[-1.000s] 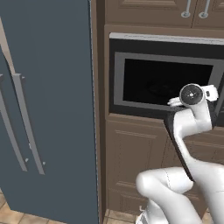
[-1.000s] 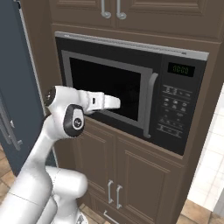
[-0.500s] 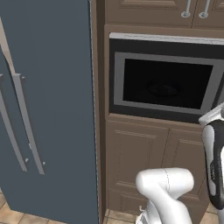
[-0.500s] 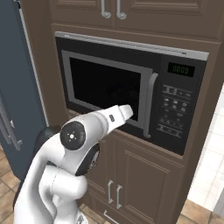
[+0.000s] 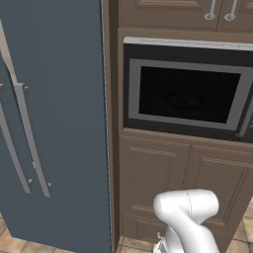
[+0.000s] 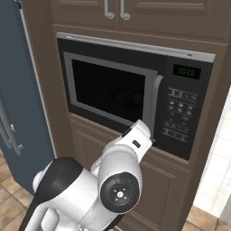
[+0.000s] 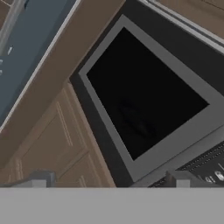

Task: Place the bowl containing the onion and fish in the microwave. Close the microwave door and press the start button to microwave the meal.

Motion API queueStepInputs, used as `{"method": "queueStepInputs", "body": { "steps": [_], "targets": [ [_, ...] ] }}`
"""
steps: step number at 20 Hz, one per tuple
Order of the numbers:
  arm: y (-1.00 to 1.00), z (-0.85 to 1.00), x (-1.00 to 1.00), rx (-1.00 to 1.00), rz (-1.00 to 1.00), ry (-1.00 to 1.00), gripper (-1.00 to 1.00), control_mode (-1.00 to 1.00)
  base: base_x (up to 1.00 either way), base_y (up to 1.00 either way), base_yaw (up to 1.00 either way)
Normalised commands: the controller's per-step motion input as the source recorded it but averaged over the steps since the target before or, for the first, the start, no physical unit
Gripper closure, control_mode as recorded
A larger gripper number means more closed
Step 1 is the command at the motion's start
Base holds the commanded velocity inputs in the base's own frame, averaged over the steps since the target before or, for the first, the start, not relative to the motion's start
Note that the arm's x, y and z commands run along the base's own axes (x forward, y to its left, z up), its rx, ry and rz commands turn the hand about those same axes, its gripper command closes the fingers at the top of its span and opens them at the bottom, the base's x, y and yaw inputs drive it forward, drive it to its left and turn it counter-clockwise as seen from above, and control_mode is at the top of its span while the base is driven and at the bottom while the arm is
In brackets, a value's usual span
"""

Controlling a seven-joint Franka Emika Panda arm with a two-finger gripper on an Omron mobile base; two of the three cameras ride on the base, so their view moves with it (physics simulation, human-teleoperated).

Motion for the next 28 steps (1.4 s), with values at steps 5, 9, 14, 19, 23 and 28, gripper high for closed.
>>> {"method": "queueStepInputs", "body": {
  "steps": [5,9,14,19,23,28],
  "targets": [
    [0.0,0.0,-0.06,-0.01,0.05,0.0,1.0,-1.0,0.0,0.0,0.0],
    [0.0,0.0,0.0,0.0,0.0,0.0,1.0,-1.0,0.0,0.0,0.0],
    [-0.36,-0.26,0.02,0.0,-0.01,-0.07,1.0,-1.0,0.0,0.0,0.0],
    [-0.52,-0.24,0.22,0.0,-0.03,-0.08,1.0,-1.0,0.0,0.0,0.0],
    [-0.39,-0.12,0.43,0.0,0.0,-0.07,1.0,-1.0,0.0,0.0,0.0],
    [-0.18,-0.13,0.49,0.0,0.0,-0.08,1.0,-1.0,0.0,0.0,0.0]
  ]
}}
